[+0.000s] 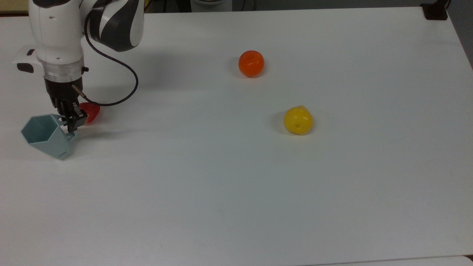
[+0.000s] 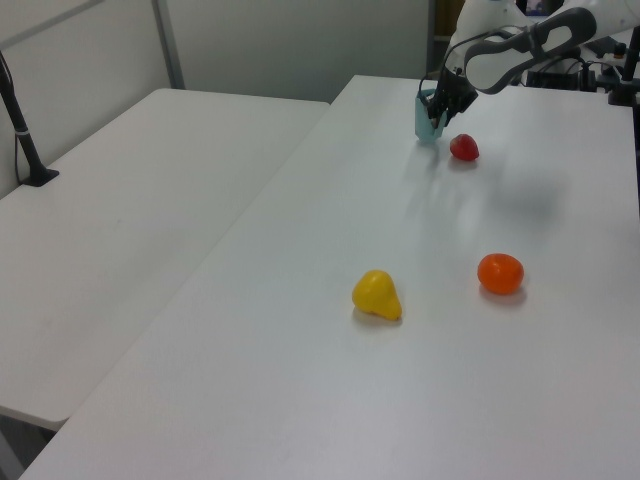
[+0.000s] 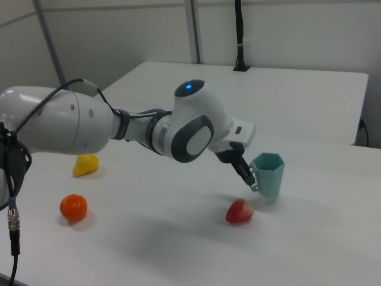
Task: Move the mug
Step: 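Drag the teal mug away from the strawberry toward the orange ball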
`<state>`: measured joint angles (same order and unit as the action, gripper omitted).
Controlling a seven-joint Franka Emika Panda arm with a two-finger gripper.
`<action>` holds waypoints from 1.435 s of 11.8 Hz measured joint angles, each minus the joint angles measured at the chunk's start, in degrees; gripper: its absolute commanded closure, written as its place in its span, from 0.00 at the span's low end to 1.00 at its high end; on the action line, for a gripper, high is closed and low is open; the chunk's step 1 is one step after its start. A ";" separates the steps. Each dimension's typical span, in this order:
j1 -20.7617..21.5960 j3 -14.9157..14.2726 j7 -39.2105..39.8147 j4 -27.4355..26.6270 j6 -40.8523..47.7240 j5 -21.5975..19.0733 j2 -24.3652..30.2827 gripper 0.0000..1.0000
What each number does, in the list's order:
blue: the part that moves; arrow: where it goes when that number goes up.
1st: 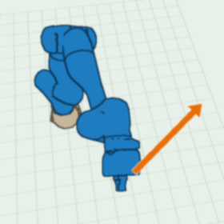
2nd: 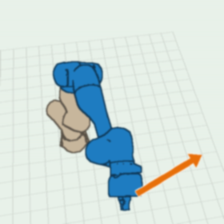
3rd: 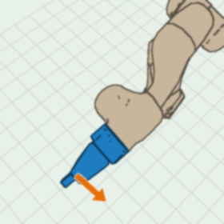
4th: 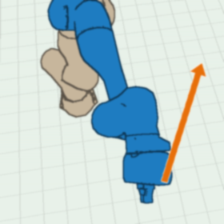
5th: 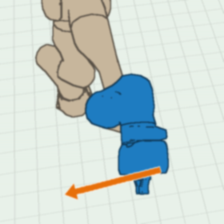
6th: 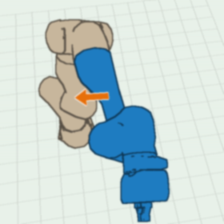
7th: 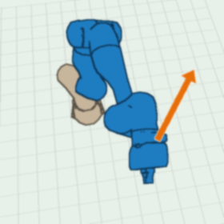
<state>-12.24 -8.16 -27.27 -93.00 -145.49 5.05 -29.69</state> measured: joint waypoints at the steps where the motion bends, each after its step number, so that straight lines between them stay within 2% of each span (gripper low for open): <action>1: 0.72 0.07 0.00 -0.04 0.02 0.60 1.06 0.91; 3: 3.06 0.40 0.00 -1.14 2.15 2.75 4.67 0.91; 6: 9.31 0.97 0.31 -9.02 8.17 3.46 14.84 0.91; 9: 11.24 5.61 1.60 -23.36 9.95 3.50 28.19 0.93; 11: 11.53 8.88 1.68 -32.09 10.00 3.51 33.83 0.94; 13: 11.93 10.12 1.73 -36.17 9.96 3.52 34.81 0.94; 17: 11.98 11.64 2.02 -37.82 9.85 3.63 32.17 0.94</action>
<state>-0.26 3.48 -25.26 -130.82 -135.64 8.68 2.49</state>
